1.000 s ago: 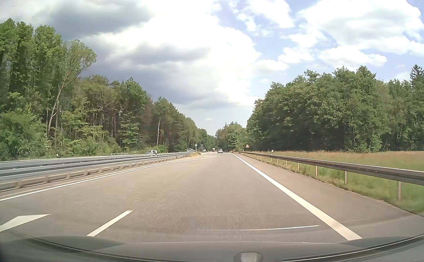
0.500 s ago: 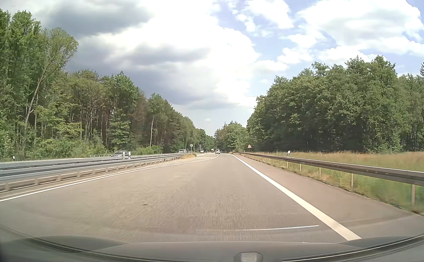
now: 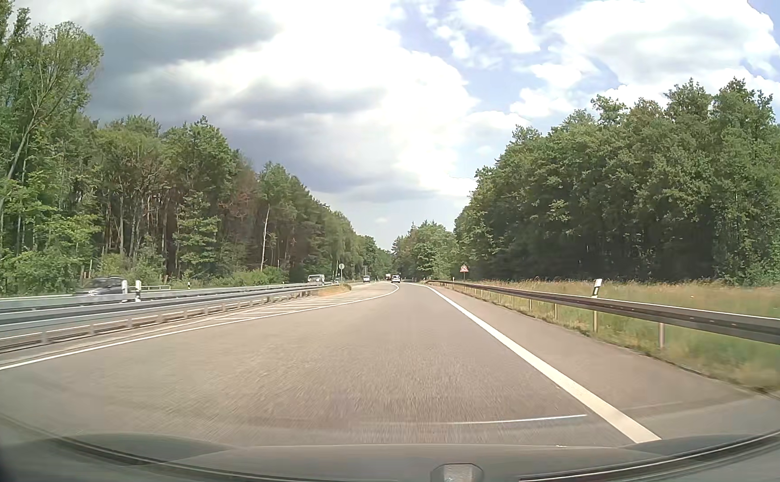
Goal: Follow the waypoints while adhering to traffic rules and regulations
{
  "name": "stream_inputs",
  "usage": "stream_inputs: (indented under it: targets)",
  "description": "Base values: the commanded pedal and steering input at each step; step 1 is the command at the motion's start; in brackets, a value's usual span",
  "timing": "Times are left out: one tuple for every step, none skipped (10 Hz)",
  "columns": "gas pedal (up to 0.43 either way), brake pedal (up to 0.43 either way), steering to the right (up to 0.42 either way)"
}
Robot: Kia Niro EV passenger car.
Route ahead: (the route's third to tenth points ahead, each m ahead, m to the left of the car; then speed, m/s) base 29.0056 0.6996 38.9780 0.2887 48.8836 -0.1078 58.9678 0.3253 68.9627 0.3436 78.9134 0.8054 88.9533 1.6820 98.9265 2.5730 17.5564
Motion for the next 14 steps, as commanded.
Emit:
stream_inputs:
  targets:
    - [0.087, 0.037, 0.0]
    - [0.079, 0.037, 0.001]
    - [0.079, 0.037, 0.001]
    - [0.079, 0.037, 0.0]
    - [0.079, 0.037, 0.0]
    - [0.079, 0.037, 0.001]
    - [0.079, 0.03, 0.001]
    - [0.079, 0.037, 0.001]
    - [0.079, 0.03, 0.0]
    - [0.079, 0.037, -0.001]
    - [0.079, 0.03, -0.002]
    - [0.079, 0.037, -0.003]
    - [0.067, 0.037, -0.003]
    - [0.067, 0.03, -0.003]
